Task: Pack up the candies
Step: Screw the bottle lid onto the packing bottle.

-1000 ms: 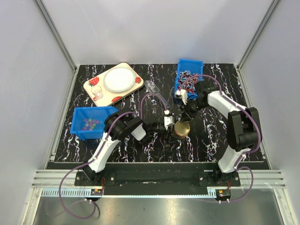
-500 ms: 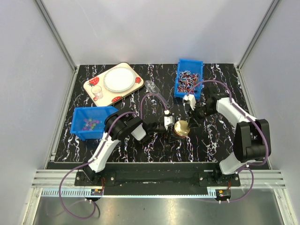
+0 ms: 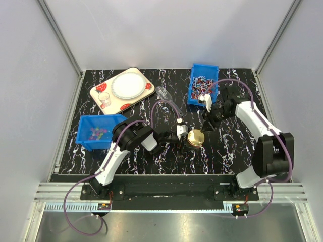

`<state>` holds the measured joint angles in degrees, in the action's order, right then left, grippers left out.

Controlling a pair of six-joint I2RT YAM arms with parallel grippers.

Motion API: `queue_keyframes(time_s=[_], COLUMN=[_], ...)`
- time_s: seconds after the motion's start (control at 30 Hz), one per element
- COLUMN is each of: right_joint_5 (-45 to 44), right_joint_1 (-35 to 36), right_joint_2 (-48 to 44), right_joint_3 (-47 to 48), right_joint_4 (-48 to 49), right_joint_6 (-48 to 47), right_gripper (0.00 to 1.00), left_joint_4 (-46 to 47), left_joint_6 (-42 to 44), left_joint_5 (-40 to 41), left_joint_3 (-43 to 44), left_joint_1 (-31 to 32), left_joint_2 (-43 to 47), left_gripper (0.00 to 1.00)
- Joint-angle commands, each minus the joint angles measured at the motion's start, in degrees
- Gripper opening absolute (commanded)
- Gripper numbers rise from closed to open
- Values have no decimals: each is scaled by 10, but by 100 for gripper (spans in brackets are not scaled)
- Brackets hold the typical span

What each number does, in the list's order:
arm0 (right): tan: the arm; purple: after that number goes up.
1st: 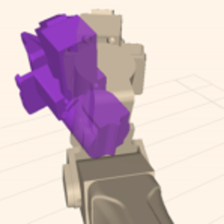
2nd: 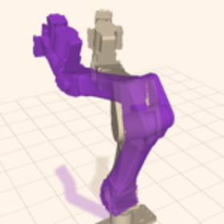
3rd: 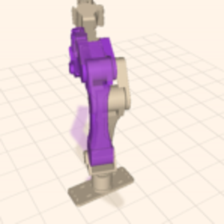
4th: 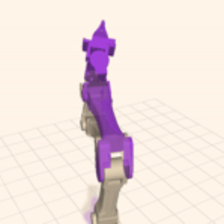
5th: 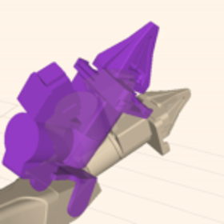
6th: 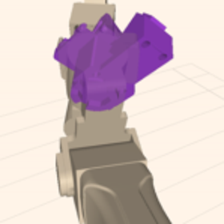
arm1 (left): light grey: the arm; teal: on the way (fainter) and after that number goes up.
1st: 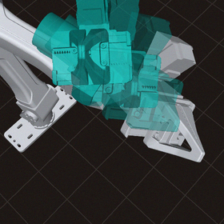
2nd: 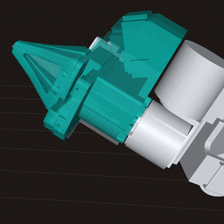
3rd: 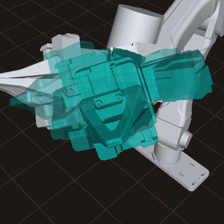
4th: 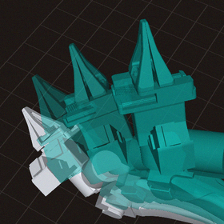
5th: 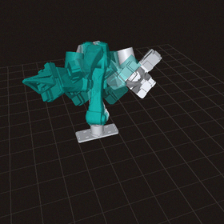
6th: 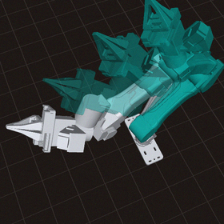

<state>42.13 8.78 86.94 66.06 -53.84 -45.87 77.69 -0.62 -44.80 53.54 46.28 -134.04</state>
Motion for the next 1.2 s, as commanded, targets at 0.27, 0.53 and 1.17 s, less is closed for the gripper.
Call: queue_keyframes(time_s=[0.27, 0.53, 1.17], right_joint_5=[75, 72, 34], right_joint_1=[48, 58, 25], right_joint_2=[154, 182, 126], right_joint_3=[115, 114, 36], right_joint_4=[66, 67, 42], right_joint_6=[34, 29, -2], right_gripper=[45, 43, 28], left_joint_4=[15, 15, 16], left_joint_6=[-5, -6, -7], left_joint_5=[9, 8, 7], left_joint_3=[6, 8, 7], left_joint_1=[-5, -6, -5], left_joint_2=[-15, -16, -14], left_gripper=[66, 66, 66])
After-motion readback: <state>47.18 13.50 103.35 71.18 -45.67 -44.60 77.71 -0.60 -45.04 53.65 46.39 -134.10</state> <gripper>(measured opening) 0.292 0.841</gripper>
